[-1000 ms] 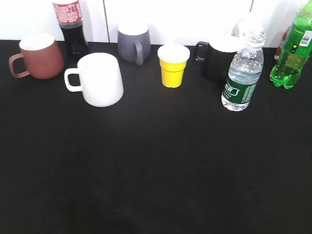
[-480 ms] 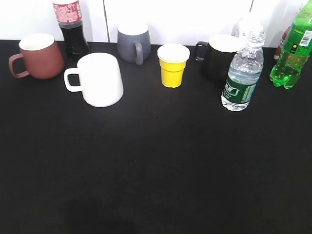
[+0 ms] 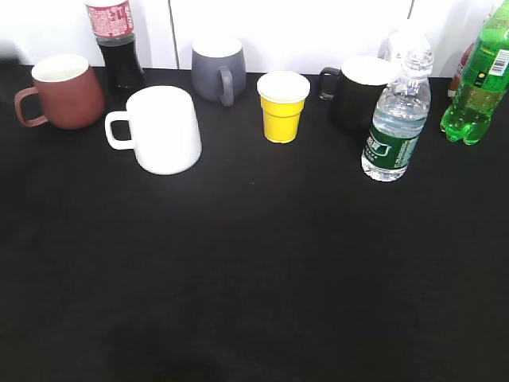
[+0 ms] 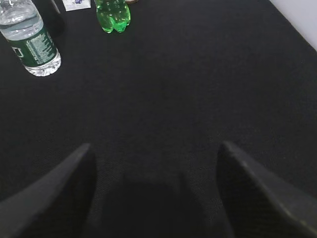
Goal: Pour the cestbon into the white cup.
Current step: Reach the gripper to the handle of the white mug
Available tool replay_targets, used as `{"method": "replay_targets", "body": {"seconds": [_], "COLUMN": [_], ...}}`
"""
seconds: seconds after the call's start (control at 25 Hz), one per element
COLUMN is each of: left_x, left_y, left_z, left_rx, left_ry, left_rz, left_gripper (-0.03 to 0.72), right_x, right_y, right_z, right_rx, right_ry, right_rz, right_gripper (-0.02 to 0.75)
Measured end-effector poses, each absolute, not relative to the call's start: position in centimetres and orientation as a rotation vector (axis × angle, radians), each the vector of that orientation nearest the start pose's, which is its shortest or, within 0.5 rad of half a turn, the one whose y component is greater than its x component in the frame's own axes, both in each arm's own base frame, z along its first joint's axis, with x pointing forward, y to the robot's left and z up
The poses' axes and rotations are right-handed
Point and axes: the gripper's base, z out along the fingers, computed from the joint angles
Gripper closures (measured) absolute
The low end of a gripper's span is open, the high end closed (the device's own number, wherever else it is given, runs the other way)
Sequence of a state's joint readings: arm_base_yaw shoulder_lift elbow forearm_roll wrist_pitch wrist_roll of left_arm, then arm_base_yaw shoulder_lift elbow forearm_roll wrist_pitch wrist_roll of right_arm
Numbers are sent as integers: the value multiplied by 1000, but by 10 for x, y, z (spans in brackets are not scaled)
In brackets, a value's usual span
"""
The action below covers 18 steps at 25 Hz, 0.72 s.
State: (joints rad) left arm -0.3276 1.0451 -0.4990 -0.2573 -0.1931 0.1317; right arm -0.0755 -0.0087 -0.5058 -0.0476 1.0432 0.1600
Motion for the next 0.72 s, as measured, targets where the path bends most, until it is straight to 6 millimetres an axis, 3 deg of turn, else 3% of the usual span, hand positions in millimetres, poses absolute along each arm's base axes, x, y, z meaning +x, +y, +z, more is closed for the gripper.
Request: {"method": "replay_targets", "body": {"seconds": [0.12, 0.28, 0.52, 0.72], "left_x": [222, 252, 272, 296], "left_y": [-73, -79, -85, -94], "left_z": [222, 181, 145, 131], "left_rx": [154, 190, 231, 232], "left_ry": [1944, 1899, 1818, 1799], "left_rz": [-228, -140, -98, -92], "left_gripper": [192, 207, 229, 230], "right_x": [-7, -7, -7, -7], "right_y": [-3, -3, -3, -3], "right_z": [280, 280, 280, 280], "right_rx": [238, 238, 238, 238], "right_ry": [1997, 1997, 1997, 1997], "right_rz": [-3, -3, -3, -3], "right_gripper": [164, 164, 164, 164]}}
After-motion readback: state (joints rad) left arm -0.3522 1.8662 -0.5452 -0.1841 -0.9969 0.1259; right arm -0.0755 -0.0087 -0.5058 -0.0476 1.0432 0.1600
